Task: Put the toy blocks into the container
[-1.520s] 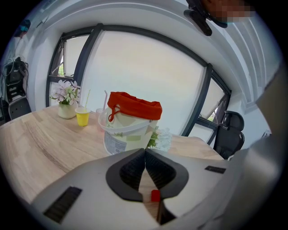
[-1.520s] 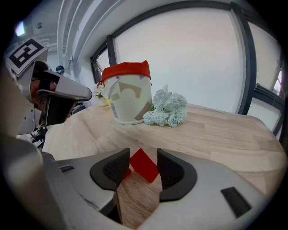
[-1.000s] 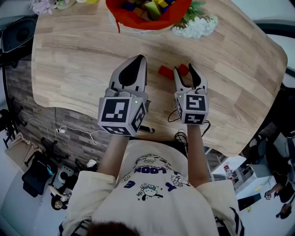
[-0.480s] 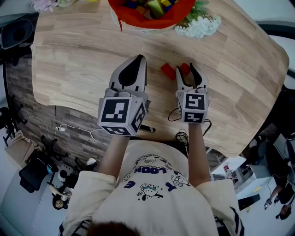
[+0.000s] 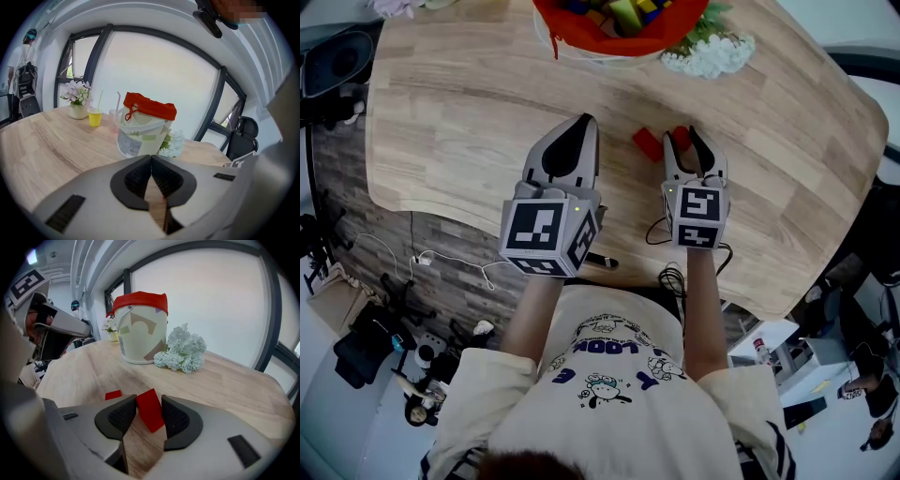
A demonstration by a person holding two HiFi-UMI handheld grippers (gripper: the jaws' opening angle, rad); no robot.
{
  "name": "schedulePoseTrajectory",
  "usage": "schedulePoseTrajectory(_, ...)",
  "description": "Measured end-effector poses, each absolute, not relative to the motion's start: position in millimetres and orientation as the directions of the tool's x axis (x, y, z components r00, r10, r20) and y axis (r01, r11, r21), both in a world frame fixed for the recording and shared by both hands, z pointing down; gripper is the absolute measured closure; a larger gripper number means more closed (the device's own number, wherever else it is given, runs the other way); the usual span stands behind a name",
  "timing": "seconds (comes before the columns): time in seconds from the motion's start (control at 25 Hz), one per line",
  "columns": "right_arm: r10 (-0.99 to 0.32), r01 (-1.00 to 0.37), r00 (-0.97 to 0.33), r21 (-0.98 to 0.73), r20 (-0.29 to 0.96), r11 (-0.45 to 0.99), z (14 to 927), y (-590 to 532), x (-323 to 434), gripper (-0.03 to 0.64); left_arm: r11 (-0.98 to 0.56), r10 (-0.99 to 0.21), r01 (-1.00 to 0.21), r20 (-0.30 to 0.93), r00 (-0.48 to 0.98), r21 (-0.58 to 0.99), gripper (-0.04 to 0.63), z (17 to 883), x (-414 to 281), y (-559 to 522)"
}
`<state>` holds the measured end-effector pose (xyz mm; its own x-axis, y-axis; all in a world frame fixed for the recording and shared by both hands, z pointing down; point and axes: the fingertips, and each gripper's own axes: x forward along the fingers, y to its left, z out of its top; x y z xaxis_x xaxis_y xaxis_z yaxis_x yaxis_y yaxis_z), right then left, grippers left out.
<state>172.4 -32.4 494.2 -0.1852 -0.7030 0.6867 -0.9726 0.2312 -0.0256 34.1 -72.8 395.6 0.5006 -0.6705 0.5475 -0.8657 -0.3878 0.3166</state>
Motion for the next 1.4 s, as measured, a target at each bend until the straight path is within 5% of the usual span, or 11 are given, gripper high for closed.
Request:
schedulePoseTrajectory(0.48,-0.669,-0.917,-0.223,0.081,0.709,0.391,498,-37,166,0.449,-0.381,-0.675,-0.867,0.545,0.498,0.321,0.563,395,27,-73)
schedulePoseTrajectory(0.84,-0.709,-0.966,-0.244,-0.101,0.662,0.238,490,-38,171,0.456,-0.382,-0.680,-0.867,0.539,0.497,0.320,0.563,393,24,-74)
schedulePoseTrajectory(1.4,-0.804,-0.971,-0.224,-0.060,0.551,0.230,421,-62,162,0.456,-0.401,-0.702,-0.862,0.501,0.506,0.310,0.563,375,15,-77)
